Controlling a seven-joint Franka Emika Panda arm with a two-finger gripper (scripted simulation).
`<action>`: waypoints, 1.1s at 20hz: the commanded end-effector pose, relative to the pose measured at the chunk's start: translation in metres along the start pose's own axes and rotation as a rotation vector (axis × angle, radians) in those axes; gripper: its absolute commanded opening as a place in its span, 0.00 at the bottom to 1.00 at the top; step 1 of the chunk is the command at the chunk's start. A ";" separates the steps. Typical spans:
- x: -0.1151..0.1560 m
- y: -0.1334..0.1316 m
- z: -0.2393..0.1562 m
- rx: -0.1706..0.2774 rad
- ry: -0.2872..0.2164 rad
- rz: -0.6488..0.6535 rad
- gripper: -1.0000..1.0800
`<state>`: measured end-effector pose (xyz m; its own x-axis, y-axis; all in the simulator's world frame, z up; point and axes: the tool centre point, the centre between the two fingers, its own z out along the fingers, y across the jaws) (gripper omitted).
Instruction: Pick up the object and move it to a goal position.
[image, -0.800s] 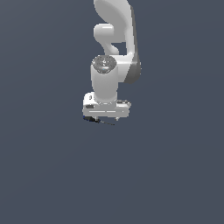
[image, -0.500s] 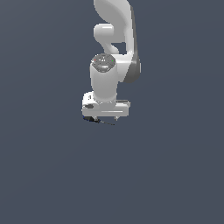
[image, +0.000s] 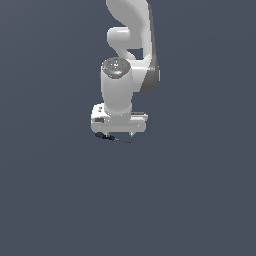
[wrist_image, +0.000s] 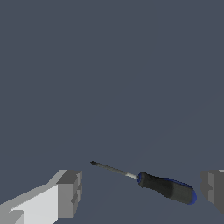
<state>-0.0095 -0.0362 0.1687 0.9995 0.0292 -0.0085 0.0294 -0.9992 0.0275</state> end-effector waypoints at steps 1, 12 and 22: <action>0.000 0.001 0.001 0.000 0.000 -0.009 0.96; -0.008 0.008 0.014 -0.001 -0.001 -0.141 0.96; -0.023 0.018 0.036 -0.001 -0.001 -0.374 0.96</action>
<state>-0.0297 -0.0546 0.1372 0.9344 0.3557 -0.0187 0.3561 -0.9341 0.0237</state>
